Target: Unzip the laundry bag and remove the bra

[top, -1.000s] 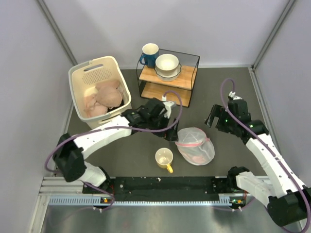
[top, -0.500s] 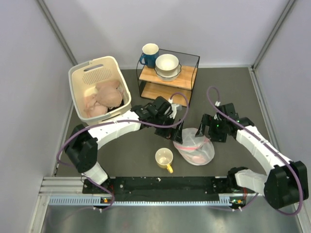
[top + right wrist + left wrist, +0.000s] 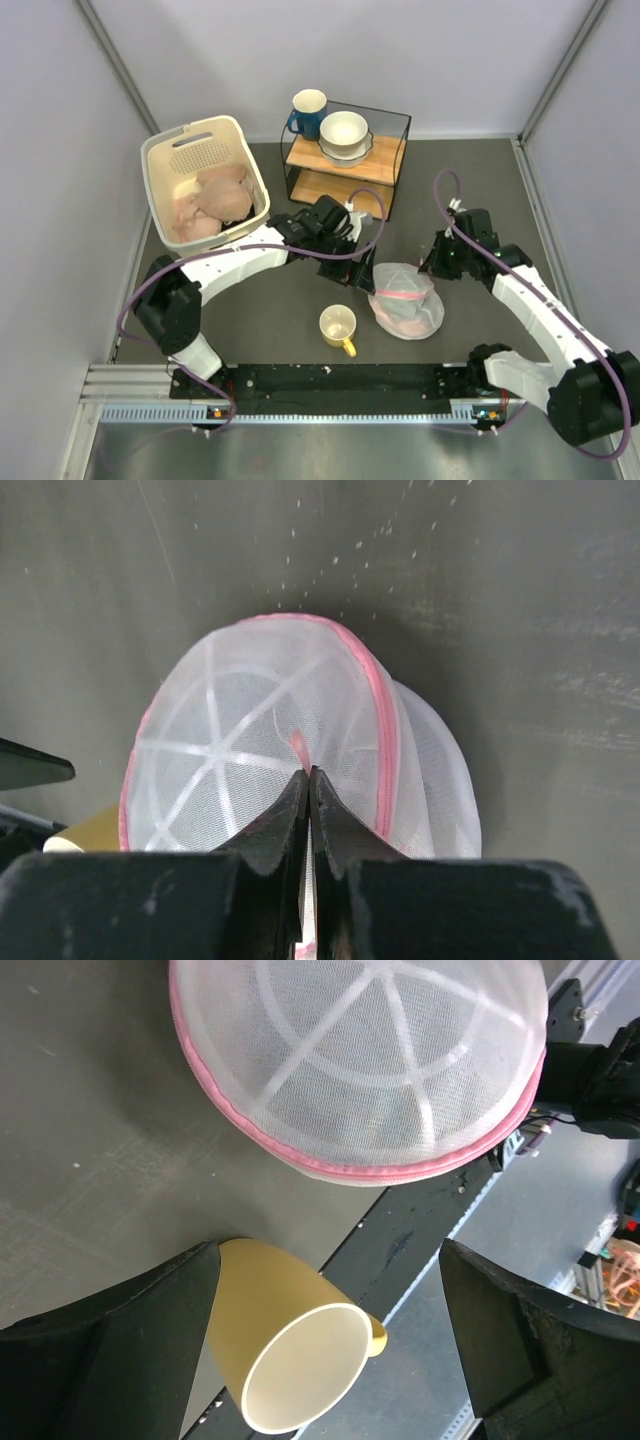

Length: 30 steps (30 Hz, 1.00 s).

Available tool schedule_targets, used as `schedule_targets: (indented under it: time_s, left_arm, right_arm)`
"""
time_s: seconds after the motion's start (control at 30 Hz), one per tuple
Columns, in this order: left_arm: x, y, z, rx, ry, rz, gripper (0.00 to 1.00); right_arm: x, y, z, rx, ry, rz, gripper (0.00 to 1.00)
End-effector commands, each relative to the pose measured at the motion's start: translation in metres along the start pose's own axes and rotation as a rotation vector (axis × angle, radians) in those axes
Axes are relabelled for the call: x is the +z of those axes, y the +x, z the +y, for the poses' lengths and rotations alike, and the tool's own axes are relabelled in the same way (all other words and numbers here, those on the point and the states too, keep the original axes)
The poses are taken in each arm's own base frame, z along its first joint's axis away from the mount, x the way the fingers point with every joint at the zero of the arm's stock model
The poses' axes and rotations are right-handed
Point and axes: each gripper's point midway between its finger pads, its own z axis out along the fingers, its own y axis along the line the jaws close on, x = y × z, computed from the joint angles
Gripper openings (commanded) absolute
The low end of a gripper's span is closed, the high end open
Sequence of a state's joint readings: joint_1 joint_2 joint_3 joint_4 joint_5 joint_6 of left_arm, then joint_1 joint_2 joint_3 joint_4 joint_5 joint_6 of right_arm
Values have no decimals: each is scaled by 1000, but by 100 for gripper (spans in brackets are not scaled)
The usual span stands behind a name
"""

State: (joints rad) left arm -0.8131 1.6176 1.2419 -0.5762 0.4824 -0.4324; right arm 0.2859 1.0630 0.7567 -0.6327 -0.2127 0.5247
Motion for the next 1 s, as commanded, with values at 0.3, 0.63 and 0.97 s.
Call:
schedule_targets:
  time_s: [0.3, 0.63, 0.97]
  left_arm:
    - [36, -17, -25, -137, 181, 78, 87]
    - [12, -101, -26, 159, 136, -55, 0]
    - [-10, -154, 13, 263, -166, -132, 95]
  right_arm:
    - [-47, -57, -2, 10, 81, -331, 86]
    - [-42, -53, -26, 49, 109, -269, 94]
    - [-23, -36, -32, 75, 87, -177, 95]
